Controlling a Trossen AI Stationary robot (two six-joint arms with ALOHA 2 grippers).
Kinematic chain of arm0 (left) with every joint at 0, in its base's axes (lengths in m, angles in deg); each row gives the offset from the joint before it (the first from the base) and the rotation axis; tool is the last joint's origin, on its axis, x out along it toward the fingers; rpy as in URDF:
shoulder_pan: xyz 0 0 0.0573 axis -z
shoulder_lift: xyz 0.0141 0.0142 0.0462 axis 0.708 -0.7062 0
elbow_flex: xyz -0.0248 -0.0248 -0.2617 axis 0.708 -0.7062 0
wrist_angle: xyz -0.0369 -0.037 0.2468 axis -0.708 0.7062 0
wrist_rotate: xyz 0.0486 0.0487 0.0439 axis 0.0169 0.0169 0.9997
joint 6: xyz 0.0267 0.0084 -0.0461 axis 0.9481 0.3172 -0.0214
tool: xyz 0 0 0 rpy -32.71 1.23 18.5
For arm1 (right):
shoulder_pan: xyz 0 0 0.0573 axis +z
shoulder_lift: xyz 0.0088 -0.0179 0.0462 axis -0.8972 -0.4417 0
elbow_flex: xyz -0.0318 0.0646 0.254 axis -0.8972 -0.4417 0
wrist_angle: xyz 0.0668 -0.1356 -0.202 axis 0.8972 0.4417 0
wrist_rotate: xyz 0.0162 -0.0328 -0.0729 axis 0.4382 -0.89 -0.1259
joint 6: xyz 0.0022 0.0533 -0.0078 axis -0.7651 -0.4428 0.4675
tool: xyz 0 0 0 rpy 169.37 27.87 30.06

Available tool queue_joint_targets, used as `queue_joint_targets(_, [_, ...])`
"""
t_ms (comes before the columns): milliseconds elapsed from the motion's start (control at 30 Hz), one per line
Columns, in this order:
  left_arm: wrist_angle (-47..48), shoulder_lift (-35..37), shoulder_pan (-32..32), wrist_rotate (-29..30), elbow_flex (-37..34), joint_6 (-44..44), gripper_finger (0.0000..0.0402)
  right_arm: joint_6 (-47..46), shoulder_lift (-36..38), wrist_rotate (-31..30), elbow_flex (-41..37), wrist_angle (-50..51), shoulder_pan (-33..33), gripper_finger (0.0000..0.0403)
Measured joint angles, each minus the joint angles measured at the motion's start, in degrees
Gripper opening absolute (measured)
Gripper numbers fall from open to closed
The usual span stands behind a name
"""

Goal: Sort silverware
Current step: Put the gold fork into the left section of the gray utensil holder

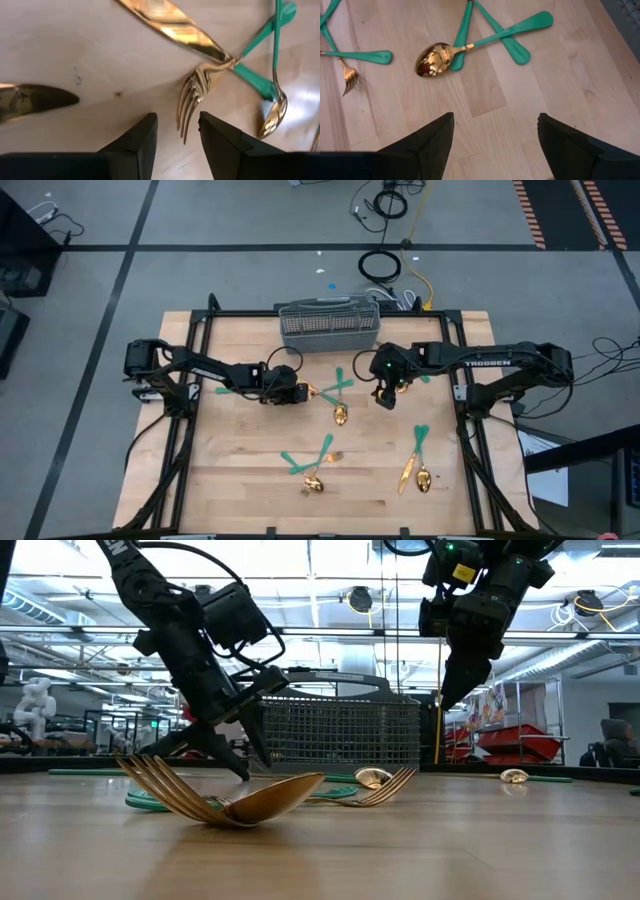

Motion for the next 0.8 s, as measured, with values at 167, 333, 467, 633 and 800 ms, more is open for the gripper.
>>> queue_joint_targets(167, [-0.02, -0.07, -0.11, 3.26, 0.0, -0.31, 0.0127, 0.01, 0.0, 0.02, 0.0, 0.01, 0.0, 0.0274])
queue_joint_targets(333, [-1.14, -0.11, -0.17, 3.93, 0.0, 0.83, 0.0073, 0.17, 0.0, 0.02, 0.0, 0.01, 0.0, 0.0274])
queue_joint_targets(467, [-1.59, -0.11, -0.07, 3.67, 0.0, 1.22, 0.0035, 0.21, 0.0, 0.02, 0.0, -0.01, 0.0, 0.0274])
queue_joint_targets(633, [-2.23, -0.09, 0.96, 2.87, 0.0, 0.91, 0.0007, 0.21, 0.0, 0.02, 0.0, -0.03, 0.0, 0.0274])
queue_joint_targets(800, [-2.18, -0.09, 1.53, 1.7, 0.0, 0.74, 0.0005, 0.23, 0.0, 0.02, 0.0, -0.07, 0.0, 0.0274])
